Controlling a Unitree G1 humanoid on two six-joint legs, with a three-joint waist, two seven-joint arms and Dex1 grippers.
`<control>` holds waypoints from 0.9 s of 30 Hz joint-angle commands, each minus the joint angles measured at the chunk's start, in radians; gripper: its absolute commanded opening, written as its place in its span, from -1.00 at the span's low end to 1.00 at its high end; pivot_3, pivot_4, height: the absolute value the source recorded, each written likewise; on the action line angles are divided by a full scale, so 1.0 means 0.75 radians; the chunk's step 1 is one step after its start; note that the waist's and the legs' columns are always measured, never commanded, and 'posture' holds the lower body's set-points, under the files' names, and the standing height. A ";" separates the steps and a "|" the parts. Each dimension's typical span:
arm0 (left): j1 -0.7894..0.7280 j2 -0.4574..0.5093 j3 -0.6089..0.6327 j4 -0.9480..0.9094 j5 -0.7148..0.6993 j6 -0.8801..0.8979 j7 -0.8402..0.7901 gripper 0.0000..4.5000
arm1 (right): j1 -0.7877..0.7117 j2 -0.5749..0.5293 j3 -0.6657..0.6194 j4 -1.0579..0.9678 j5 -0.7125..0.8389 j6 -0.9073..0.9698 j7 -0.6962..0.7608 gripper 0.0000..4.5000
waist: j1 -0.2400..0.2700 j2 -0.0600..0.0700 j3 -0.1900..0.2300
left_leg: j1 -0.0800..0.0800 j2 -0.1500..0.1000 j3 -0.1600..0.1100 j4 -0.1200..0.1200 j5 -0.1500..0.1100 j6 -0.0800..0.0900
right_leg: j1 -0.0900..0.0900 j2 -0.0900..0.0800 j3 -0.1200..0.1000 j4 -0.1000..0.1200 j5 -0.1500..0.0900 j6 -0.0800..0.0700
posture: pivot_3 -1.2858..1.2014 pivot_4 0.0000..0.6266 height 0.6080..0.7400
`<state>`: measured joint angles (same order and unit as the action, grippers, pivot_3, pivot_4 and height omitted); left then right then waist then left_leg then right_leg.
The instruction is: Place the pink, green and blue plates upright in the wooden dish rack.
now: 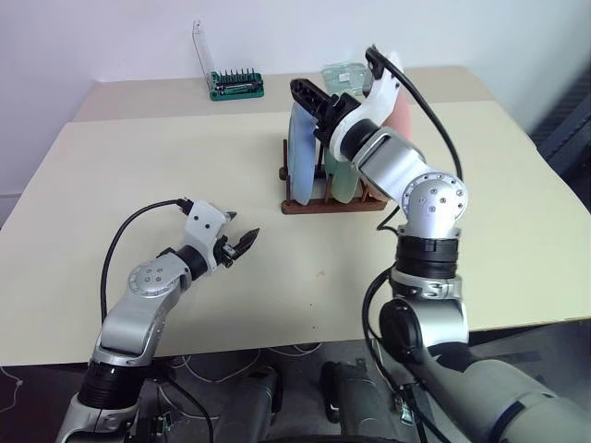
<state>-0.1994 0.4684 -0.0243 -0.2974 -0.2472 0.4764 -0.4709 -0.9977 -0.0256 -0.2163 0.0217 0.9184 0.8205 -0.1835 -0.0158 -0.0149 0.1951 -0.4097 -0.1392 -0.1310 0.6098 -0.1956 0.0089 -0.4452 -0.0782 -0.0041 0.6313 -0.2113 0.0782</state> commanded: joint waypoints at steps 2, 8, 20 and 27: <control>0.004 0.000 -0.002 -0.054 0.008 -0.004 -0.009 0.35 | -0.051 -0.174 0.153 -0.169 -0.171 -0.081 0.259 0.38 | 0.001 0.000 0.000 | 0.000 0.000 0.000 0.000 0.000 0.000 | 0.000 0.000 0.000 -0.001 0.000 0.000 | 0.03 -0.52 0.87; 0.010 -0.001 0.023 -0.044 0.019 -0.019 0.001 0.35 | 0.204 -0.680 0.263 -0.515 -0.417 -0.412 0.903 0.38 | 0.019 -0.001 0.000 | -0.001 0.000 -0.002 0.002 -0.002 0.002 | 0.004 -0.001 -0.004 -0.004 -0.003 0.004 | 0.03 -0.52 0.87; 0.048 0.113 0.098 0.114 0.044 -0.108 -0.082 0.35 | 1.128 -1.137 -0.132 -0.346 -0.529 -0.514 1.336 0.38 | 0.031 0.001 0.000 | -0.002 0.001 0.003 0.003 -0.007 0.008 | 0.010 -0.005 -0.003 -0.018 -0.002 0.005 | 0.03 -0.52 0.87; 0.104 0.122 0.141 0.118 0.034 -0.125 -0.081 0.35 | 1.117 -1.005 -0.022 -0.137 -0.704 -0.704 1.294 0.38 | 0.031 0.001 0.000 | 0.001 0.018 0.027 0.006 -0.009 0.005 | 0.012 -0.006 -0.007 -0.025 0.009 0.008 | 0.03 -0.52 0.87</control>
<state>-0.1349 0.5478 0.0424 -0.1825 -0.2189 0.4034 -0.5288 -0.1449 -0.7865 -0.2323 -0.0837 0.4140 0.3433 0.7857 0.0075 -0.0138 0.1949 -0.4088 -0.1245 -0.1100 0.6146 -0.2020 0.0129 -0.4364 -0.0827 -0.0098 0.6124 -0.2046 0.0842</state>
